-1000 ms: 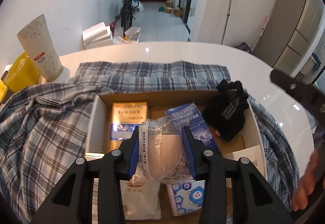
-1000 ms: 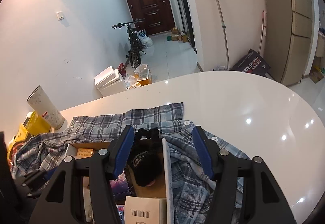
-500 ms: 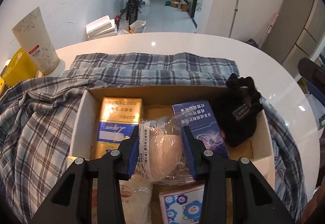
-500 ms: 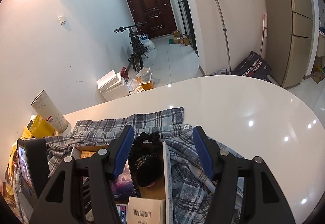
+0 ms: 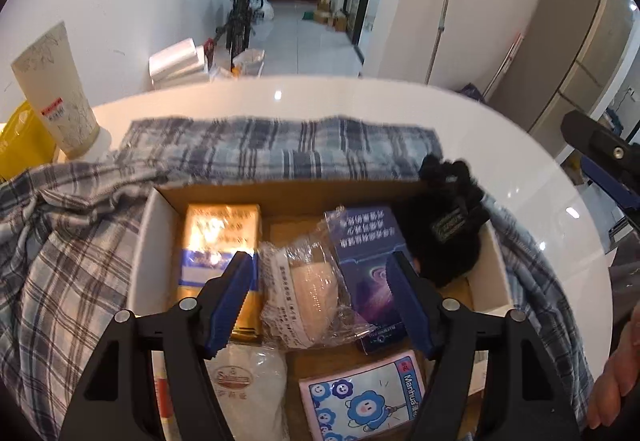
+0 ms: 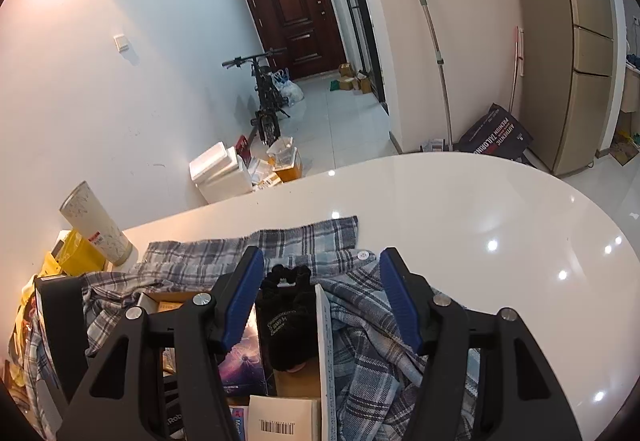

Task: Organize objects

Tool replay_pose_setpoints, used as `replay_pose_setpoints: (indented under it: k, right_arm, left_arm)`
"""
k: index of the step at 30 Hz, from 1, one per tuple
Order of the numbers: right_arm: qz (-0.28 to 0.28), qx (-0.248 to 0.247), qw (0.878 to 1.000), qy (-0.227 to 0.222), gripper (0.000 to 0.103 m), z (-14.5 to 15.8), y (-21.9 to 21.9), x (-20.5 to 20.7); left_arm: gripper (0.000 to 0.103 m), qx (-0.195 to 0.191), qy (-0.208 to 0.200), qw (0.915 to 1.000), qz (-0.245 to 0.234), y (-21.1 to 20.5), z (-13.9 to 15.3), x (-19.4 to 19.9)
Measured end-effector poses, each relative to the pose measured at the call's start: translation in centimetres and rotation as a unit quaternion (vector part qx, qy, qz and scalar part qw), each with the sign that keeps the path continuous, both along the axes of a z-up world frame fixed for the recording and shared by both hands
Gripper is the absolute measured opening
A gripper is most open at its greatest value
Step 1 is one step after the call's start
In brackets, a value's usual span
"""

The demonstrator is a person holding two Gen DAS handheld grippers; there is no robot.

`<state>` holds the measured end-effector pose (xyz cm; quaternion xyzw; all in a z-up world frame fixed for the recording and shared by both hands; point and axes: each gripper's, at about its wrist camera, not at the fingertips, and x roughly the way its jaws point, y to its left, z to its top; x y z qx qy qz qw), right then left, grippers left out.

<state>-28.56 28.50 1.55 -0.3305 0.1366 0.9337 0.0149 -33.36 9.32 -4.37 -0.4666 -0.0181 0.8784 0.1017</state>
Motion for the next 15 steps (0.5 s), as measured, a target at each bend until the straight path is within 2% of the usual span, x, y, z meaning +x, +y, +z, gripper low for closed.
replay_pose_setpoints:
  k: [3,5,6,7,12,15]
  right_arm:
    - [-0.004,0.016,1.0,0.025,0.063,1.3,-0.2,0.8]
    - [-0.006,0.022,0.999,0.032,0.064,1.7,-0.3,1.0]
    - [-0.008,0.03,0.999,0.041,0.066,2.2,-0.4,1.3]
    - [-0.009,0.033,0.998,0.048,0.066,2.5,-0.4,1.6]
    - [0.0,0.036,0.996,0.077,0.066,4.4,-0.8,2.9]
    - [0.016,0.033,0.995,0.091,0.066,5.7,-1.3,3.7]
  left_arm:
    - [0.071,0.009,0.046,0.9989,-0.004,-0.5,2.0,1.2]
    - [0.079,0.024,0.096,0.9951,-0.001,-1.1,3.9,2.6]
    - [0.086,0.028,0.122,0.9921,0.005,-1.5,4.9,3.3]
    - [0.087,0.029,0.145,0.9889,0.013,-1.9,5.6,3.9]
    - [0.087,-0.002,0.266,0.9629,0.044,-2.7,9.5,7.6]
    - [0.087,0.008,0.308,0.9504,0.046,-3.2,11.6,9.7]
